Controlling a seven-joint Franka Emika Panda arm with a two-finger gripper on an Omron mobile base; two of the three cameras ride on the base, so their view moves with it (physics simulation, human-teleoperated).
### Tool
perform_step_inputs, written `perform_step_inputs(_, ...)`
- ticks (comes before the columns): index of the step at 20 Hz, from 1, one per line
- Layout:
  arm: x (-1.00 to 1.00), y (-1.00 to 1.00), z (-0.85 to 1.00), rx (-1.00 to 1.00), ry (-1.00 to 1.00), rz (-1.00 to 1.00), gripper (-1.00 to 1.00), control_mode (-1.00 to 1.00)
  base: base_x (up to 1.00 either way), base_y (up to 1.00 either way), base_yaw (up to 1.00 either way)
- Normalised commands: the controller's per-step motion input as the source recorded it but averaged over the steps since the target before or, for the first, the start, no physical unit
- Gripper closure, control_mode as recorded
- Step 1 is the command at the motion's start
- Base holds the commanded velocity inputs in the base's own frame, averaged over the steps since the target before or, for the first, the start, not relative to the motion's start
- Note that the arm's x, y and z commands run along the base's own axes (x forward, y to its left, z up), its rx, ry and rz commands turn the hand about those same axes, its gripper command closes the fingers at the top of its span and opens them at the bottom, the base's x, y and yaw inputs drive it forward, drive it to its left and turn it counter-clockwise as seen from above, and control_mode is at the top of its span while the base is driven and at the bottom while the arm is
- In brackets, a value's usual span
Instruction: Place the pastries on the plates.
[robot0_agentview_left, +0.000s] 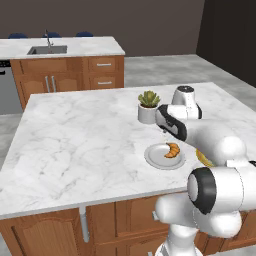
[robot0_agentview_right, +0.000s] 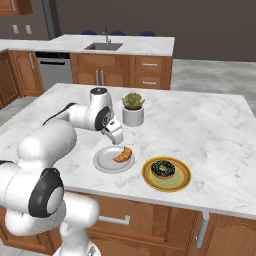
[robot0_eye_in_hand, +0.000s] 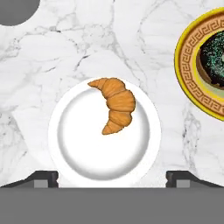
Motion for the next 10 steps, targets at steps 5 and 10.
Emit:
perform_step_inputs(5,-1.0,0.02,0.53,0.0,-0.4,0.14,-1.0,-1.0,0.0,0.0,0.0)
perform_step_inputs(10,-0.84,-0.14,-0.06,0.05,-0.4,-0.06,-1.0,-1.0,0.0,0.0,0.0)
